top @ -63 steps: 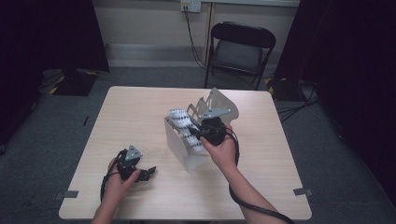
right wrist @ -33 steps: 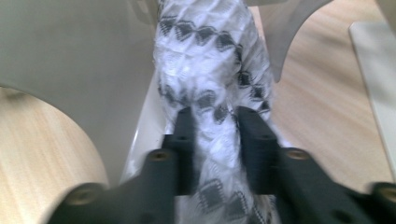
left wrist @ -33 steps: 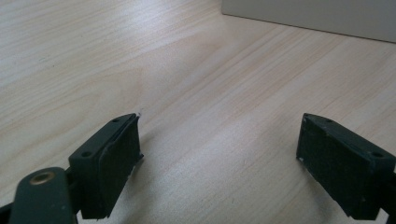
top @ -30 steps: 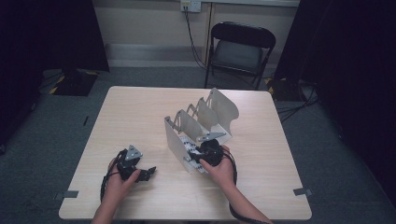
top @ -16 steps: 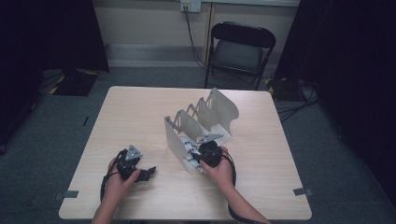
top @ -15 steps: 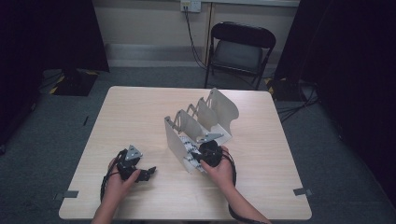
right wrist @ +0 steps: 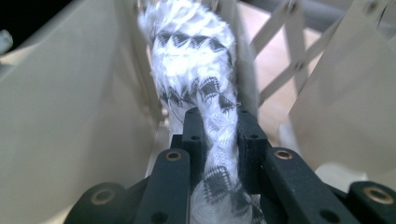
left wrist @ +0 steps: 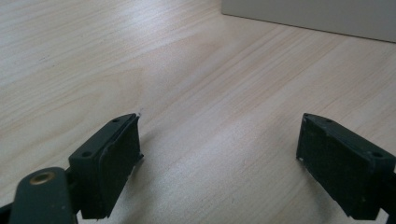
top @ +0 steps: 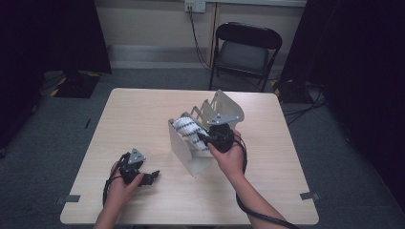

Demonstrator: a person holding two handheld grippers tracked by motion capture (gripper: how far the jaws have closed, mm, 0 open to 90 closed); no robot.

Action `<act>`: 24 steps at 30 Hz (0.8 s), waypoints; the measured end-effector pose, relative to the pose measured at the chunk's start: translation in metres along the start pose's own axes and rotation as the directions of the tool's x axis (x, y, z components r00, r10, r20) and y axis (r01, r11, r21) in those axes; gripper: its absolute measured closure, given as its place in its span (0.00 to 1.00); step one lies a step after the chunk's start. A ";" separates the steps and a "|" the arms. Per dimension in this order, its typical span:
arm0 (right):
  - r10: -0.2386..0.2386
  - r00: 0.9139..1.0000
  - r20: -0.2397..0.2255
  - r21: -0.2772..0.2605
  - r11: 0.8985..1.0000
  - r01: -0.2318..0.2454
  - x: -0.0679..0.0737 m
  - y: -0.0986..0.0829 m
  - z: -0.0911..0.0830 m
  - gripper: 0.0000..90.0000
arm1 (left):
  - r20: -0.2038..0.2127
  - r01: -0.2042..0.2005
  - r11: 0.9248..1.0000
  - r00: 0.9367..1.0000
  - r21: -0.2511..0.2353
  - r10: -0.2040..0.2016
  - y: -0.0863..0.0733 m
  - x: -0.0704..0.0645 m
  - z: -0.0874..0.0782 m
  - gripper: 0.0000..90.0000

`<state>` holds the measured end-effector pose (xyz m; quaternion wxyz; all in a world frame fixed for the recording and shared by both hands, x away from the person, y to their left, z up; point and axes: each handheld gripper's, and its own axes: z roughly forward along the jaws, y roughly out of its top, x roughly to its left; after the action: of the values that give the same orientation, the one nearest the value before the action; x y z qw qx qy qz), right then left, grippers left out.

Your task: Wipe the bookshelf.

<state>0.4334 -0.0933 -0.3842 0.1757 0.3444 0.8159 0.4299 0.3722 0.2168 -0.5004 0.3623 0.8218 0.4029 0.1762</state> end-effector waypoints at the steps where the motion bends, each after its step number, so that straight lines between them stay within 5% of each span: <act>1: -0.006 1.000 0.005 -0.004 1.000 0.006 0.000 0.004 0.000 0.86 | 0.000 0.000 1.000 1.000 0.000 0.000 0.000 0.000 0.000 0.15; 6: -0.010 1.000 0.021 0.014 1.000 0.010 -0.001 0.001 0.006 0.86 | 0.000 0.000 1.000 1.000 0.000 0.000 0.000 0.000 0.000 0.15; 24: 0.059 0.998 0.013 0.124 0.990 -0.060 -0.005 -0.071 0.029 0.87 | 0.000 0.000 1.000 1.000 0.000 0.000 0.000 0.000 0.000 0.15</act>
<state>0.4248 -0.1083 -0.4586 0.1447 0.3809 0.8296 0.3818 0.3723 0.2168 -0.5004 0.3622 0.8219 0.4028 0.1762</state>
